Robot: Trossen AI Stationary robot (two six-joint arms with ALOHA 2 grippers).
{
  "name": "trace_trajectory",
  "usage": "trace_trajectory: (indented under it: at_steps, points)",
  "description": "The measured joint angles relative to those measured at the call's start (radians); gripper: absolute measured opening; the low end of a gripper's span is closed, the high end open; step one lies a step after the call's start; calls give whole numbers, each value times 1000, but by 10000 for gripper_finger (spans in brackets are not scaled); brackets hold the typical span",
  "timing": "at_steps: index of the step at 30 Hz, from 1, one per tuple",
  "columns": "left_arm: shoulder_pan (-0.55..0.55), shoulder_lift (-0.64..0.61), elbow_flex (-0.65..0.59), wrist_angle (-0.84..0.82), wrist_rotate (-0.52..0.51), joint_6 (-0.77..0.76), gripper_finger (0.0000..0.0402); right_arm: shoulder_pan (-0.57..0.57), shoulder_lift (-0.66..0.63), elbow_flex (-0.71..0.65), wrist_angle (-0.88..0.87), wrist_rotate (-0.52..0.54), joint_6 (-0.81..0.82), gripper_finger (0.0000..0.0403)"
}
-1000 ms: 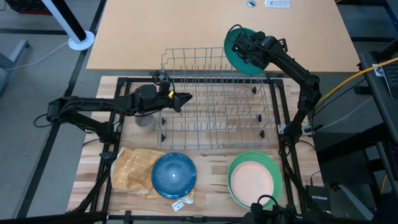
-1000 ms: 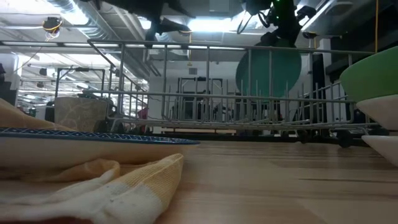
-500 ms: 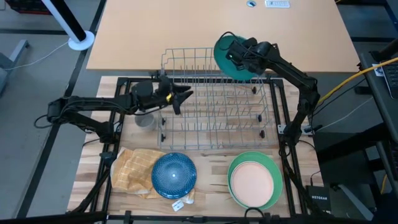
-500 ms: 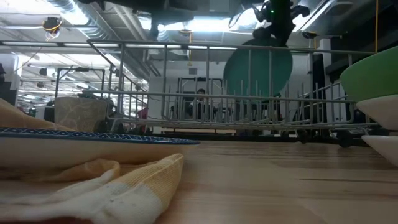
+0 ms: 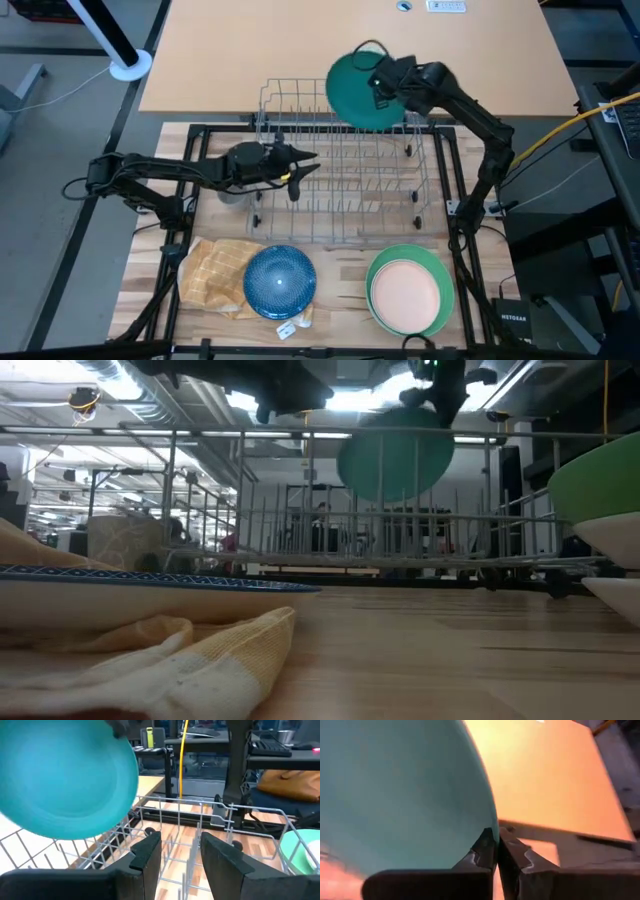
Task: Sort dishes
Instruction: Put the green plate in the dish rack
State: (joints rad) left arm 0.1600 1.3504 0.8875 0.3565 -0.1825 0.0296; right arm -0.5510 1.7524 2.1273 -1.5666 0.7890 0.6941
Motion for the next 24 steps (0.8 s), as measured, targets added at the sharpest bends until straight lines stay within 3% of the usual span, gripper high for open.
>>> trace_trajectory:
  at_steps: [6,8,15,24]
  points:
    - [-2,1,0,13,0,17,129,-37,0,145,-8,46,-21,6]
    - [-2,2,0,48,0,44,129,-33,-1,189,-2,16,-22,6]
    - [-5,1,4,169,-4,166,129,22,-1,228,-5,-257,-20,6]
    - [-48,1,31,50,-26,405,129,41,-1,227,-4,-598,14,7]
